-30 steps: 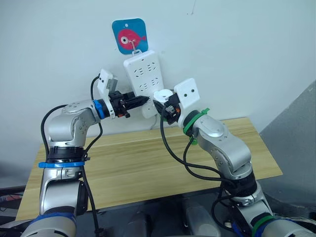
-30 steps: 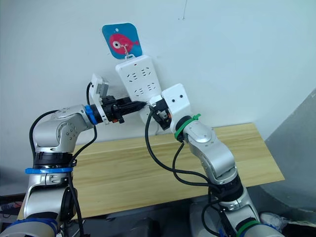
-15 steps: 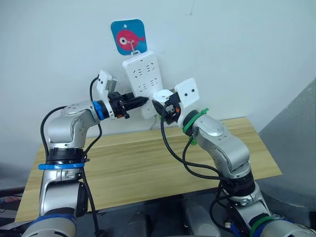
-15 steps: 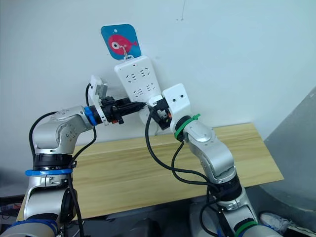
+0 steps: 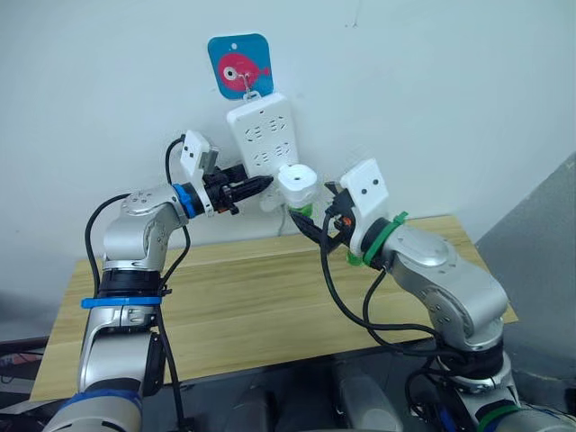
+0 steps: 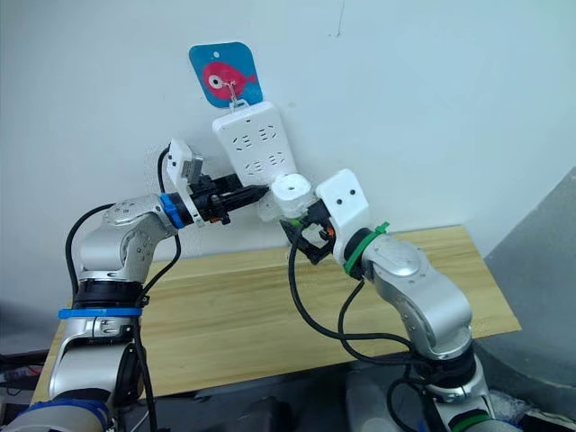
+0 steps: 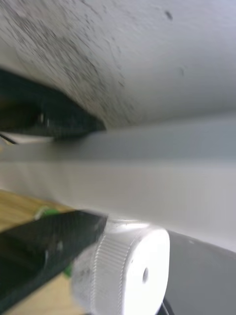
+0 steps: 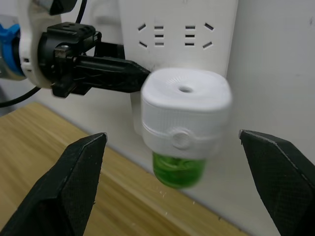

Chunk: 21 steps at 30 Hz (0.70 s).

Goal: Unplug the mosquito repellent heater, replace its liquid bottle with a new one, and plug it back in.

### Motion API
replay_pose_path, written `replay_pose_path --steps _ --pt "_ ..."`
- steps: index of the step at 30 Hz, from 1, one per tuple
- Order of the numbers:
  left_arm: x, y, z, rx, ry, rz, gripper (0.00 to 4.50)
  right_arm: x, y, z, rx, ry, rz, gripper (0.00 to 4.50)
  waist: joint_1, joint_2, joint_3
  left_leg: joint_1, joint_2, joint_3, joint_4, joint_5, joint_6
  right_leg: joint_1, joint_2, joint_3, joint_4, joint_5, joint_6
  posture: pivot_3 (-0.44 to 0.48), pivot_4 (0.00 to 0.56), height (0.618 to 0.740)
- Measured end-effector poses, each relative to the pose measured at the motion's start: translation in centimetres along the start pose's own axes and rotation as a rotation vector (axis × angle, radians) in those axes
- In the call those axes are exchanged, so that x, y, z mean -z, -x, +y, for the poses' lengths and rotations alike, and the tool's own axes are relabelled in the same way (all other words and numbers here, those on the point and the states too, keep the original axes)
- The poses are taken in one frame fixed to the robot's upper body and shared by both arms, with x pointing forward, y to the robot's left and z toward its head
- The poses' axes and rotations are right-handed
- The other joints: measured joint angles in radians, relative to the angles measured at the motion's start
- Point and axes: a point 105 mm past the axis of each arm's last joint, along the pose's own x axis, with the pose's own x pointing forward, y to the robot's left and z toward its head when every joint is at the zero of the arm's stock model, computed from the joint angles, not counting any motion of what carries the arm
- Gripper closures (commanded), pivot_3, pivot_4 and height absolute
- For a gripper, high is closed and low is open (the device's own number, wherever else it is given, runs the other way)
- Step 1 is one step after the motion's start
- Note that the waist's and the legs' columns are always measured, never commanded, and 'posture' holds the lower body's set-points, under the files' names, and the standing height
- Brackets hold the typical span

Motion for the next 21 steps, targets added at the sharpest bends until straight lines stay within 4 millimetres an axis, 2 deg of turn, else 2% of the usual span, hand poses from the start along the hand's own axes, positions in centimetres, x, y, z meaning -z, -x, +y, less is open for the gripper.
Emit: replay_pose_path --steps 4,6,10,14,16,17,21 --pt "0.1 1.0 0.9 -0.050 -0.076 0.026 0.07 -0.2 0.4 0.5 -0.039 0.026 0.000 0.00 -0.001 0.000 0.000 0.000 0.000 0.000 0.000 0.000 0.000 0.000 0.000 0.000 0.000 0.000 0.000 -0.171 0.151 0.730" --pt "0.5 2.0 1.4 -0.081 -0.092 0.048 0.07 -0.2 0.5 0.5 -0.046 0.041 0.000 0.00 -0.001 0.000 0.000 0.000 0.000 0.000 0.000 0.000 0.000 0.000 0.000 0.000 0.000 0.000 0.000 -0.158 0.153 0.730" --pt "1.8 5.3 2.6 -0.164 -0.101 0.109 0.07 0.0 0.6 0.9 -0.071 0.066 0.004 0.00 0.000 0.000 0.000 0.000 0.001 0.000 0.000 0.000 0.000 0.000 0.000 -0.001 0.000 0.000 0.000 -0.149 0.153 0.730" --pt "1.7 7.5 1.9 -0.184 -0.125 0.127 0.07 -0.3 0.7 1.3 -0.105 0.078 -0.020 0.00 0.011 0.000 0.000 0.000 0.001 0.000 0.000 0.000 0.000 0.000 0.000 -0.001 -0.001 0.000 0.000 -0.104 0.159 0.730" --pt "2.0 9.0 0.0 -0.136 -0.101 0.161 0.03 -0.6 0.8 1.6 -0.138 0.079 -0.040 0.36 0.013 0.000 0.000 0.000 0.001 0.001 -0.001 0.000 0.000 0.000 0.000 -0.001 -0.001 0.000 0.000 -0.084 0.157 0.730" --pt "2.3 9.6 -1.8 -0.074 -0.078 0.190 0.03 -0.6 0.8 1.8 -0.159 0.079 -0.046 0.61 0.016 0.000 0.000 0.000 0.002 0.000 -0.001 0.000 0.000 0.000 0.000 -0.001 -0.002 0.000 0.000 -0.084 0.157 0.730" --pt "2.7 10.5 -7.7 0.130 0.001 0.241 0.03 -0.6 1.2 2.5 -0.242 0.086 -0.056 2.02 0.038 0.000 0.001 0.001 0.002 0.000 -0.001 0.000 0.000 0.001 0.000 -0.001 -0.001 0.000 0.000 -0.071 0.153 0.730"
